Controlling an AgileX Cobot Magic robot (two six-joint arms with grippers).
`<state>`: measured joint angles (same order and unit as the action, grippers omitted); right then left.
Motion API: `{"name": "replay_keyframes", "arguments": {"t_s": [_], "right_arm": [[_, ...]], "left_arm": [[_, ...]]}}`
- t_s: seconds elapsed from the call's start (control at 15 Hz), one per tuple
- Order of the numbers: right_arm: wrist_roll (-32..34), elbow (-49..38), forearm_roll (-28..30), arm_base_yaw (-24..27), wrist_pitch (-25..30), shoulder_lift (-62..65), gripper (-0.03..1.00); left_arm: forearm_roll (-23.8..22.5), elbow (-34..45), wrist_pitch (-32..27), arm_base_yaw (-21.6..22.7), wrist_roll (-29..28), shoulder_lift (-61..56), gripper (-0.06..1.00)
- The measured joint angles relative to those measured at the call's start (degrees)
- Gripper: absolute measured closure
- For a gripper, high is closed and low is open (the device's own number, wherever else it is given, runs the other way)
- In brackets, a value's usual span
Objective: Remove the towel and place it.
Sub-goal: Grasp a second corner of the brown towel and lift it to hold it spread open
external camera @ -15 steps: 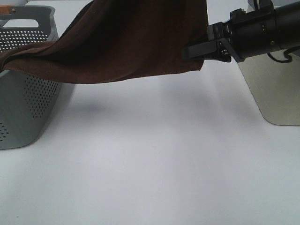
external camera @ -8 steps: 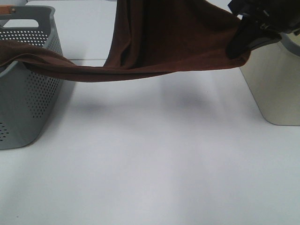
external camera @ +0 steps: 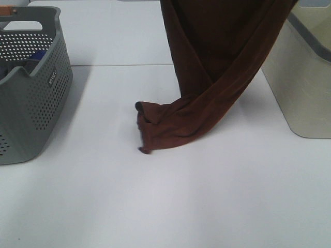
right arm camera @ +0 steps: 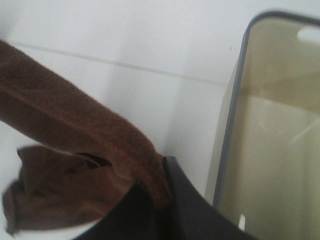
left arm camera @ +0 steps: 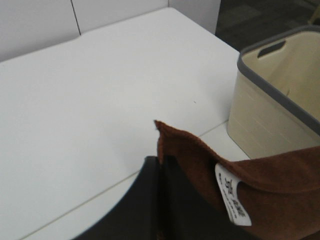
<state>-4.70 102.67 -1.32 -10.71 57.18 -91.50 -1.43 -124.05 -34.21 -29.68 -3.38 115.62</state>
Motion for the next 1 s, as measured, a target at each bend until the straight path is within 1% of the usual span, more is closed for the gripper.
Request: {"name": "replay_keyframes", "arguments": {"t_s": [0.07,0.2,0.4,0.47,0.6,0.67,0.73,0.87,0.93,1.0], "right_arm": [[-0.17,1.20,-0.29,0.00,-0.74,0.00,0.97],[-3.15,6.47,-2.75,0.00,-5.39,0.00,0.97],[-8.37,11.23,-8.82,-0.11,-10.83,0.00,0.97],[-9.05,11.63,-10.26,-0.11,-11.75,0.00,0.97],[-9.57,11.69,-11.00,-0.11,-11.52,-0.40,0.97],[-9.57,11.75,-10.94,-0.11,-10.66,-2.01,0.97],[-9.57,11.75,-10.83,-0.11,-11.06,-3.50,0.97],[-9.57,11.75,-10.71,-0.11,-14.67,-7.56,0.97],[-9.57,11.75,-10.26,-0.11,-17.48,-10.26,0.97],[-9.57,11.75,-9.74,-0.11,-21.31,-12.72,0.97]], "left_arm": [[0.00,-0.29,0.11,0.57,0.00,-0.34,0.94],[-0.17,-1.60,1.38,2.98,0.00,-2.52,0.94],[-0.23,-2.69,4.64,6.19,0.00,-7.62,0.94],[-0.23,-2.81,5.04,6.93,0.00,-9.11,0.94],[0.06,-3.04,4.53,7.51,0.00,-9.80,0.94],[-0.17,-3.04,1.55,7.62,0.00,-8.19,0.94],[-1.38,-3.04,1.09,7.73,0.00,-6.65,0.94],[-5.79,-3.04,2.12,8.25,-0.40,-2.23,0.94],[-7.79,-3.04,4.24,8.54,-1.20,0.34,0.94],[-9.68,-3.04,7.68,9.05,-2.58,3.04,0.94]]}}
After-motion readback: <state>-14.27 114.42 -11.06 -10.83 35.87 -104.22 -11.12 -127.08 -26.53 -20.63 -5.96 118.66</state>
